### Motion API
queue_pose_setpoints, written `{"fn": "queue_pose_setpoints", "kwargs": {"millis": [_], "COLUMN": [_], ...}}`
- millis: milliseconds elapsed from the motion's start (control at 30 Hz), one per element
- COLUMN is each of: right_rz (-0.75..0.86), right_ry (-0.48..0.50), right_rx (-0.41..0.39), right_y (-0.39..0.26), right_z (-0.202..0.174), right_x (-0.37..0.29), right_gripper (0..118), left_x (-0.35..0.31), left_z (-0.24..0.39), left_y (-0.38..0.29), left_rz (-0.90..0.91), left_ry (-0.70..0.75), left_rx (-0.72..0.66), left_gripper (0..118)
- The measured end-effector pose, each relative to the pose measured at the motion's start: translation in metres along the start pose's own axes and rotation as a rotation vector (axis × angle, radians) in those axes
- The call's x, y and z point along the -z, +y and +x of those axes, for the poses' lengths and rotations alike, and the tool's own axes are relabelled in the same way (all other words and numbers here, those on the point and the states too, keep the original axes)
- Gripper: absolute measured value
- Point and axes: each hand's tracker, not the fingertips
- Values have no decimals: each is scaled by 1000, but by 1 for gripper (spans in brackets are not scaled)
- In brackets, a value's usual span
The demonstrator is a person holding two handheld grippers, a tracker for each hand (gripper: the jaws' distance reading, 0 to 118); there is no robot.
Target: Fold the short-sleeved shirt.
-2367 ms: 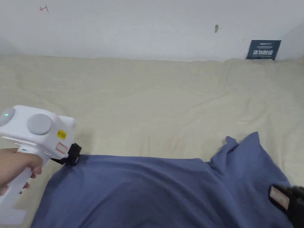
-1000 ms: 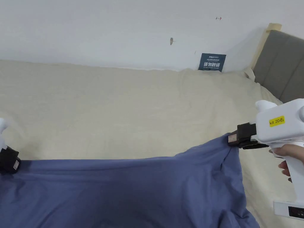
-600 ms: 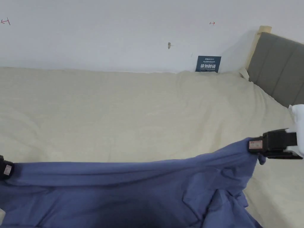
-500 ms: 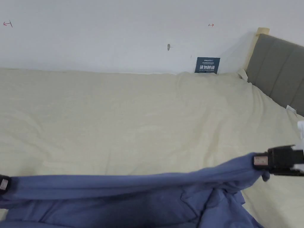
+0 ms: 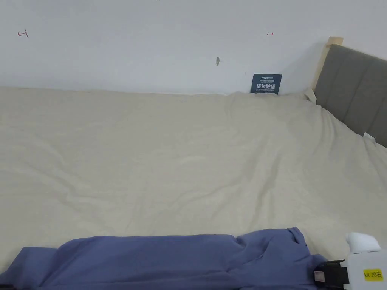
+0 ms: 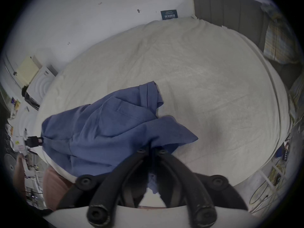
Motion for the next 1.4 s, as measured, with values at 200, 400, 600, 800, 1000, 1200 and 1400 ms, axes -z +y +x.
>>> {"fn": "queue_pose_setpoints", "kwargs": {"millis": [200, 400, 600, 800, 1000, 1200, 1400], "right_rz": [182, 495, 760, 925, 942, 884, 839], "right_ry": [23, 143, 213, 154, 123, 153, 145], "right_rx": [15, -95, -136, -142, -167, -204, -294], "right_y": [2, -3, -19, -34, -35, -31, -37], "right_z": [-7, -75, -148, -165, -169, -170, -175], "right_x": [-46, -118, -121, -127, -129, -134, -126], "right_gripper": [100, 100, 0, 0, 0, 0, 0], "left_x": [-44, -100, -117, -105, -111, -122, -41], "left_z": [9, 51, 97, 126, 126, 23, -84], "left_y": [2, 2, -12, -15, -15, 38, 52], "left_rz": [154, 393, 751, 850, 894, 626, 32], "left_ry": [38, 10, -126, -7, 11, -229, -595], "left_rx": [40, 46, 73, 142, 114, -218, -392], "left_gripper": [117, 116, 33, 0, 0, 0, 0]}}
